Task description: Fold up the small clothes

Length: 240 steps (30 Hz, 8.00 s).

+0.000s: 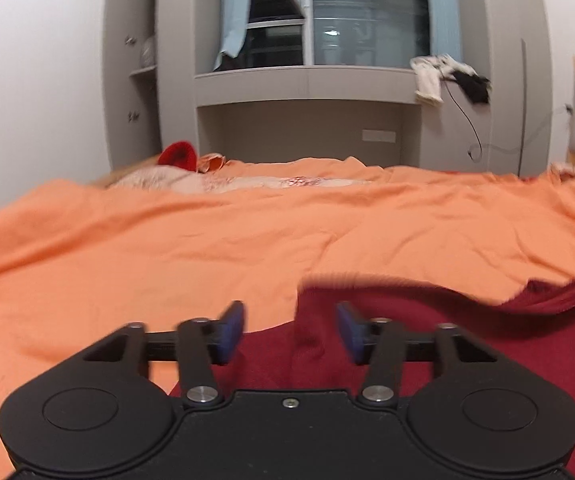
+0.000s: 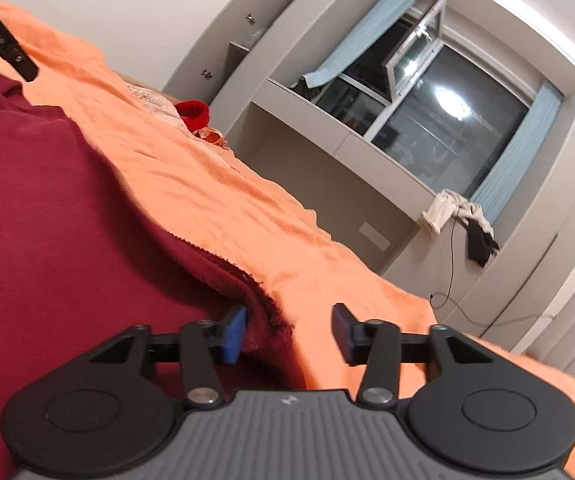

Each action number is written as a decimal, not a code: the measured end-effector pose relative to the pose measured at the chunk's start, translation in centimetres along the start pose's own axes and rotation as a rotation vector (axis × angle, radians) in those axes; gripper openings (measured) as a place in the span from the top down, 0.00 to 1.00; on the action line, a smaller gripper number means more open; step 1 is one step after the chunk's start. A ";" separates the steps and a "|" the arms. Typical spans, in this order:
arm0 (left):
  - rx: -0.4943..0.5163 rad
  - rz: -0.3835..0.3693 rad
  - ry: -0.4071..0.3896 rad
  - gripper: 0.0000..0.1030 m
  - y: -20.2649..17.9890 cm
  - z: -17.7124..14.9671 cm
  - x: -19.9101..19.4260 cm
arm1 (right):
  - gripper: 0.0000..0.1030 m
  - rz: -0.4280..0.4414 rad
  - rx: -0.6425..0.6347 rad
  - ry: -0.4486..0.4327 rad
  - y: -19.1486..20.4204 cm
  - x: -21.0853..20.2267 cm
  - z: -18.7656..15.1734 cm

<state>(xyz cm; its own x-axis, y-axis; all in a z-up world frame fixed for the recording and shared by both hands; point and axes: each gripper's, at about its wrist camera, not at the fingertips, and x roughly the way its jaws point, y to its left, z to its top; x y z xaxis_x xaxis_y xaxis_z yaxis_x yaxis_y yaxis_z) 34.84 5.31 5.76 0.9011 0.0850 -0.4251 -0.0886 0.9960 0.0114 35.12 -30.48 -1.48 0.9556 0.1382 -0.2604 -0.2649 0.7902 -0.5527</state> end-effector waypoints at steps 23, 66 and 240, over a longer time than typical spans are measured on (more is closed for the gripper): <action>-0.078 -0.109 0.203 0.56 1.4 -2.4 0.6 | 0.00 0.136 0.377 0.139 -7.1 -1.2 -2.5; -0.008 0.054 0.138 0.43 -0.1 -2.6 -1.0 | 0.00 0.084 0.360 0.056 -6.0 -4.6 -0.4; 0.195 -0.418 -0.111 0.87 -24.0 0.9 -9.0 | 0.00 -0.175 0.774 -0.191 -15.2 -17.5 -2.0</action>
<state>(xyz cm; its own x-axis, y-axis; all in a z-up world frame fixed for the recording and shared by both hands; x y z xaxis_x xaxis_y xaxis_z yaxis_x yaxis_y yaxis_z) 29.22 -19.35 10.14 0.8833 -0.3324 -0.3307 0.3631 0.9311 0.0339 22.19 -46.08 9.88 0.9989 0.0185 -0.0432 -0.0118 0.9888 0.1488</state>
